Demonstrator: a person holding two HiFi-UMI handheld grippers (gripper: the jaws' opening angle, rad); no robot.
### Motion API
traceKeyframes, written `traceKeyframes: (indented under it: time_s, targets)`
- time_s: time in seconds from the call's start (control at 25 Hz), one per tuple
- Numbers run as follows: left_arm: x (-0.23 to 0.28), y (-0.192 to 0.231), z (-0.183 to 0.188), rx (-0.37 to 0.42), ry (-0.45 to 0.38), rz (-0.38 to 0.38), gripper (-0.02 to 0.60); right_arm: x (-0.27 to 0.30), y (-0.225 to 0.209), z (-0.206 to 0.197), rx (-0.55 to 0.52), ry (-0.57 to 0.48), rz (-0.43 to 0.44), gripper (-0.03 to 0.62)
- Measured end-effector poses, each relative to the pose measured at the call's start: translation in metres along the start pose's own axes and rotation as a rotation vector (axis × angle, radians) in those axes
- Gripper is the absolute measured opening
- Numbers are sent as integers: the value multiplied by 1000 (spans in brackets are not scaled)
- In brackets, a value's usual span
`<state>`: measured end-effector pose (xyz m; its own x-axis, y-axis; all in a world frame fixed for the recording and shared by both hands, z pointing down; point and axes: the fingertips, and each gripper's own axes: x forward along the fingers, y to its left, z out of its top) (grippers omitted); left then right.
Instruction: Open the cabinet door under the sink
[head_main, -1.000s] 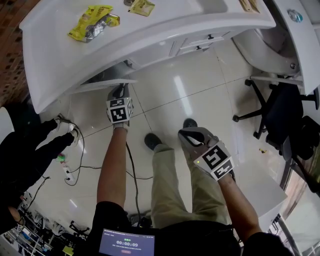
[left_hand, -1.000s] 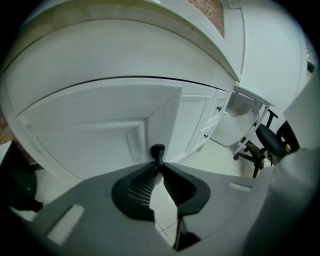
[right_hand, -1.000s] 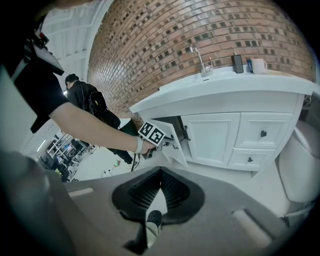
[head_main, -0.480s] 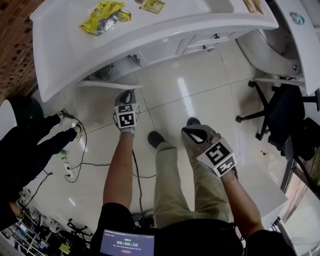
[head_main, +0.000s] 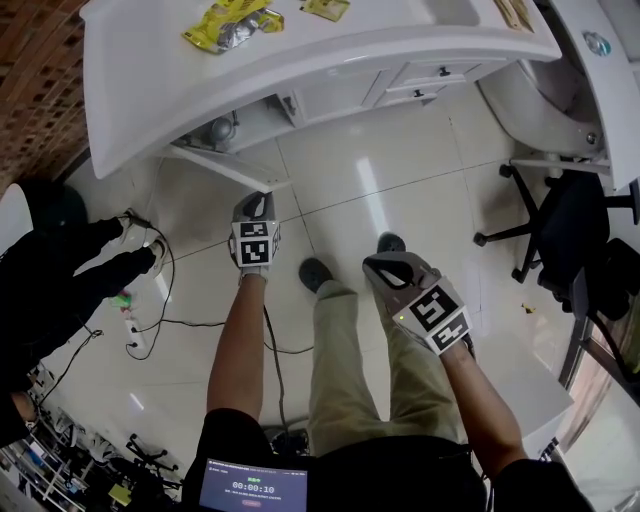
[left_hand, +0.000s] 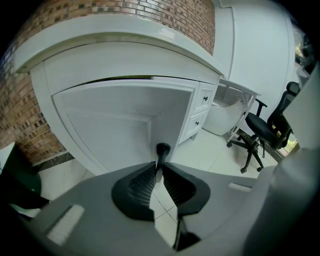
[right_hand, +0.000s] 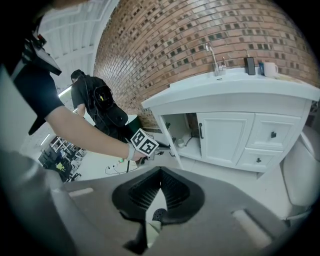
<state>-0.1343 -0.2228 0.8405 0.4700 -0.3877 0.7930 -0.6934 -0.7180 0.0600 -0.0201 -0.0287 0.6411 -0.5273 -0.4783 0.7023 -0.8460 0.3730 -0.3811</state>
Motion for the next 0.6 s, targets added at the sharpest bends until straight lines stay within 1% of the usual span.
traceKeyframes:
  time_s: [0.12, 0.32, 0.44, 0.6]
  targets:
    - [-9, 5, -13, 1, 2, 0, 58, 7, 12, 2, -9, 1, 12, -9]
    - [-30, 19, -38, -16, 24, 23, 58, 15, 30, 16, -23, -44, 29, -9]
    - [-45, 34, -56, -52, 38, 54, 58, 18, 37, 19, -31, -35, 35, -9]
    - [-69, 63, -83, -119, 63, 114, 55, 25, 43, 22, -32, -42, 40, -9]
